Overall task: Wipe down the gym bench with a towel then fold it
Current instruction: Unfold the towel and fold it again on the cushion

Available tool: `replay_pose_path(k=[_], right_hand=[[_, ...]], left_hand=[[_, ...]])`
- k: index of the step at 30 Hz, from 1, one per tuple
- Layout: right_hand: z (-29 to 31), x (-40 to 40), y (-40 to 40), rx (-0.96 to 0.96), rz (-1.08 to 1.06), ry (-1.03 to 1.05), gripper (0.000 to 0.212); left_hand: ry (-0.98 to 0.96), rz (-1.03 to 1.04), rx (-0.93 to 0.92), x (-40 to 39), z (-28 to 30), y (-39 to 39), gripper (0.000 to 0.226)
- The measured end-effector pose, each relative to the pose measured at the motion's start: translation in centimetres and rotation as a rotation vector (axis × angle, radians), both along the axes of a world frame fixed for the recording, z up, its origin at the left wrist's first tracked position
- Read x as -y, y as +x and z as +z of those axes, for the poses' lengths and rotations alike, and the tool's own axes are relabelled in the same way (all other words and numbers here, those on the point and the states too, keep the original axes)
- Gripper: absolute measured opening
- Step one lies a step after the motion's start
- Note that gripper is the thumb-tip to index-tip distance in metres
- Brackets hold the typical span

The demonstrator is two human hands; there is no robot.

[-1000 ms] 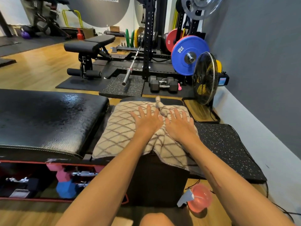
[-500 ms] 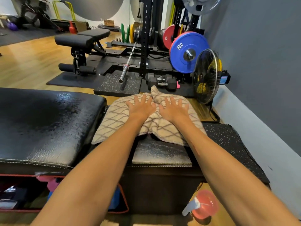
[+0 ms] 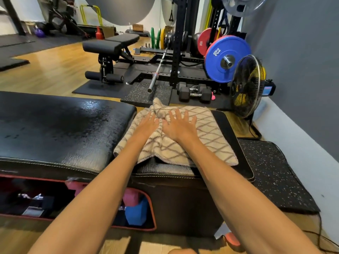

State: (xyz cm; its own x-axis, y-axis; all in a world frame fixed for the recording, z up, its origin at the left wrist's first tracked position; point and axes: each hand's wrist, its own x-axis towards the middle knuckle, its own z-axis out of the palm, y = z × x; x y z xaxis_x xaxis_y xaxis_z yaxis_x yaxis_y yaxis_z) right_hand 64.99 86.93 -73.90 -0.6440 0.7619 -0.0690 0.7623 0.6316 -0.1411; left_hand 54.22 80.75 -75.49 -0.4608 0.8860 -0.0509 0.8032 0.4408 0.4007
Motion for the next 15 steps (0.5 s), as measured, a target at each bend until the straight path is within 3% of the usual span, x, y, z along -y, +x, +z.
replay_pose_path(k=[15], right_hand=[[-0.4, 3.0, 8.4, -0.011, 0.026, 0.009, 0.061]], left_hand=[[-0.077, 0.066, -0.197, 2.1, -0.1, 7.4, 0.055]])
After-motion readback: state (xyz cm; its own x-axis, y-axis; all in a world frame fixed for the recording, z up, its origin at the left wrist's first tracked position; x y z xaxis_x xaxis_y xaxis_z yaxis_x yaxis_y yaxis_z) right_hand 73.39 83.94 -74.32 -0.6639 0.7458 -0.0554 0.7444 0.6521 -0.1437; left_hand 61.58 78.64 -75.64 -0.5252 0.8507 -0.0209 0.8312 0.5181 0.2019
